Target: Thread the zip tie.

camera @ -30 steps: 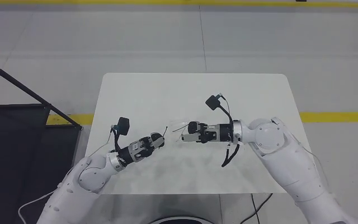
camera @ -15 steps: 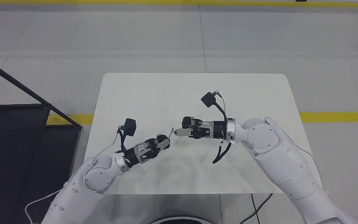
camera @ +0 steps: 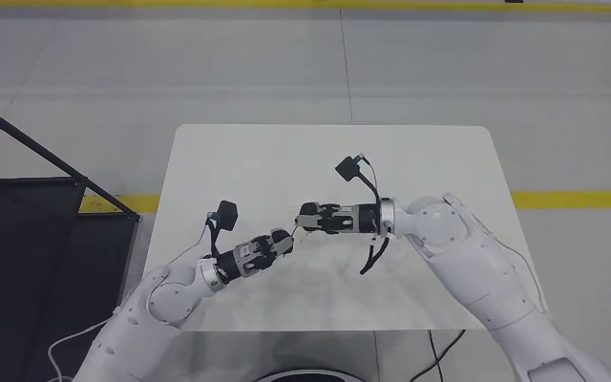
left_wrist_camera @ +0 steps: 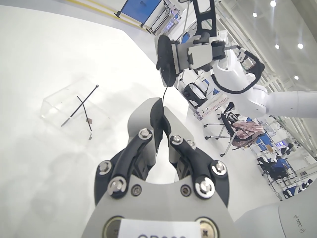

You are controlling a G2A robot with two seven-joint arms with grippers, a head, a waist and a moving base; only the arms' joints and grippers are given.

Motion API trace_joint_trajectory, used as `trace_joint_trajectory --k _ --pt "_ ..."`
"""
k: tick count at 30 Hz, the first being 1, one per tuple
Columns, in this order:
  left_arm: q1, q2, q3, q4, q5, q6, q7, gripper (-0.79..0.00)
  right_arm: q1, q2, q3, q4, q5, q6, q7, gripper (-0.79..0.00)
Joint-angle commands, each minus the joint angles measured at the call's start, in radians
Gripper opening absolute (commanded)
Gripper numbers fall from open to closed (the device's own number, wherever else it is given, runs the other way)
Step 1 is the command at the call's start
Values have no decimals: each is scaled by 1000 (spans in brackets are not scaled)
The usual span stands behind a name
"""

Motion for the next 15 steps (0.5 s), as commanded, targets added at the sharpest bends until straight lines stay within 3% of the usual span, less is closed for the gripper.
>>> trace_joint_trajectory --k 1,4,15 --pt "-3 -1 0 3 -4 -2 -4 -785 6 -3 -4 9 3 -1 9 -560" --pt "-6 -3 2 6 -8 -2 -9 -785 12 -7 -8 19 6 -3 17 -576" --pt "-15 -9 6 21 -13 -10 -20 -785 21 -18 -11 38 16 -12 35 -785"
